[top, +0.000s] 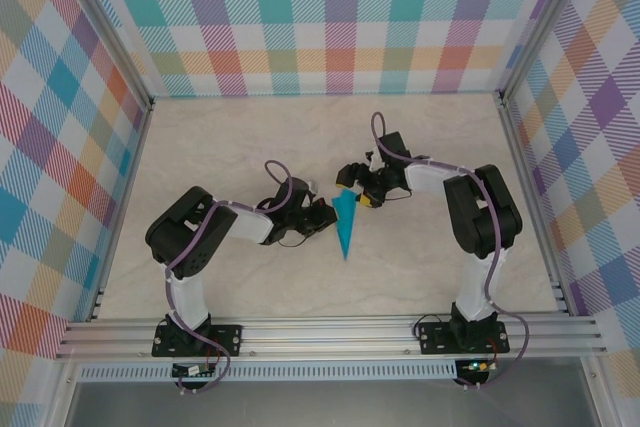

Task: Fold a paper plane with a square sheet of paper (fold left side to right side)
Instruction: Fold the wing for the fifth time at the center of the table.

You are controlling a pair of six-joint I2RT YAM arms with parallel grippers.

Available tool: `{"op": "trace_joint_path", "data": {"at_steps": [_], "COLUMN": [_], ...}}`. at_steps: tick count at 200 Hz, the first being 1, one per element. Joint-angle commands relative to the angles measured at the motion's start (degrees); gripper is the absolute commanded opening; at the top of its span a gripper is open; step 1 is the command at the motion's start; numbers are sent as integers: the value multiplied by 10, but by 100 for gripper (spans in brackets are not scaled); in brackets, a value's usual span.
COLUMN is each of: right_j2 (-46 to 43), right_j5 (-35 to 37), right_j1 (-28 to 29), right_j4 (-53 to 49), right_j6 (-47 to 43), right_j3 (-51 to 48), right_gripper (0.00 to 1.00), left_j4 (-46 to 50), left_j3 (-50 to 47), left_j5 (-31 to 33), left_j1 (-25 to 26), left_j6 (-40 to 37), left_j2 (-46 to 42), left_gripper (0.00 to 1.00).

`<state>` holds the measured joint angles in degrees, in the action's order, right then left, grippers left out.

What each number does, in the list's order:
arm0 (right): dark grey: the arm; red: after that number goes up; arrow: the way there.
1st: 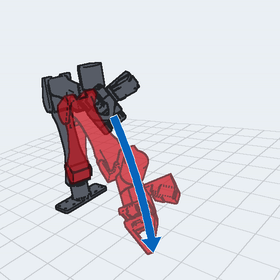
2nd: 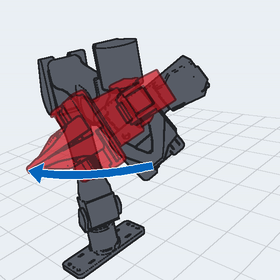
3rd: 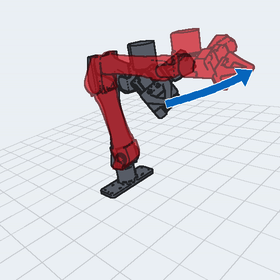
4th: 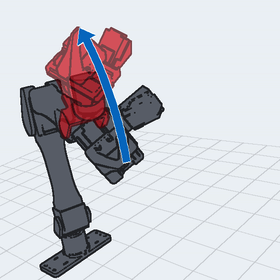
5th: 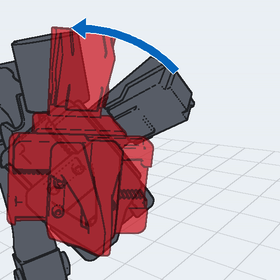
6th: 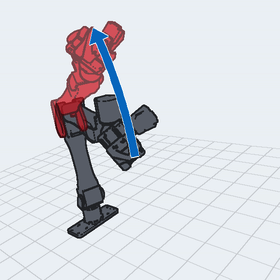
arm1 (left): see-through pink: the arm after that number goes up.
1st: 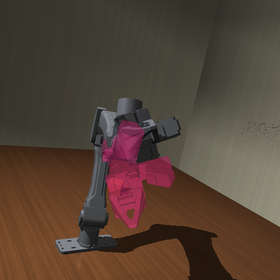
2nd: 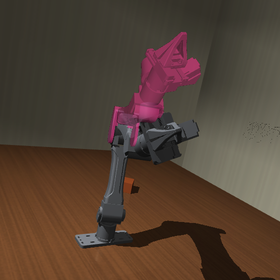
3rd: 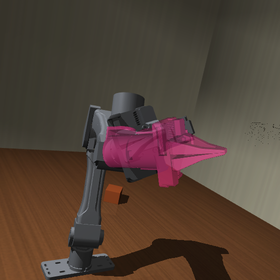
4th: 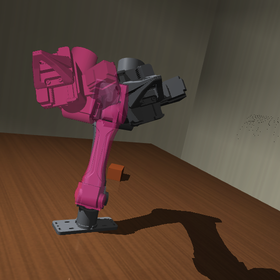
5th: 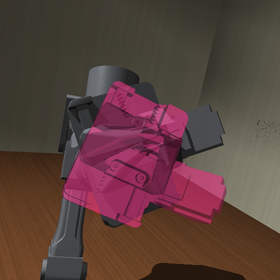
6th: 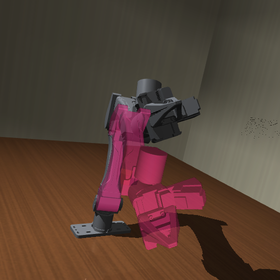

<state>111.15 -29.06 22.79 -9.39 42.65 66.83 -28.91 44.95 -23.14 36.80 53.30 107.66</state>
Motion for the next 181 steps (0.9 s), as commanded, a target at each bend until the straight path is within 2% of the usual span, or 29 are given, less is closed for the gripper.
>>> {"op": "trace_joint_path", "data": {"at_steps": [1,69,181], "right_j2": [12,40,42], "right_j5": [-9,27,34], "right_j1": [4,13,19], "right_j4": [-15,-97,-108], "right_j6": [-7,-28,-36], "right_j3": [17,47,46], "right_gripper": [82,83,83], "left_j4": [-4,21,26], "left_j3": [14,29,29], "left_j5": [-11,-12,-13], "left_j1": [-9,-9,-11], "left_j6": [-10,-39,-45], "left_j2": [-4,-5,18], "left_gripper": [0,0,0]}}
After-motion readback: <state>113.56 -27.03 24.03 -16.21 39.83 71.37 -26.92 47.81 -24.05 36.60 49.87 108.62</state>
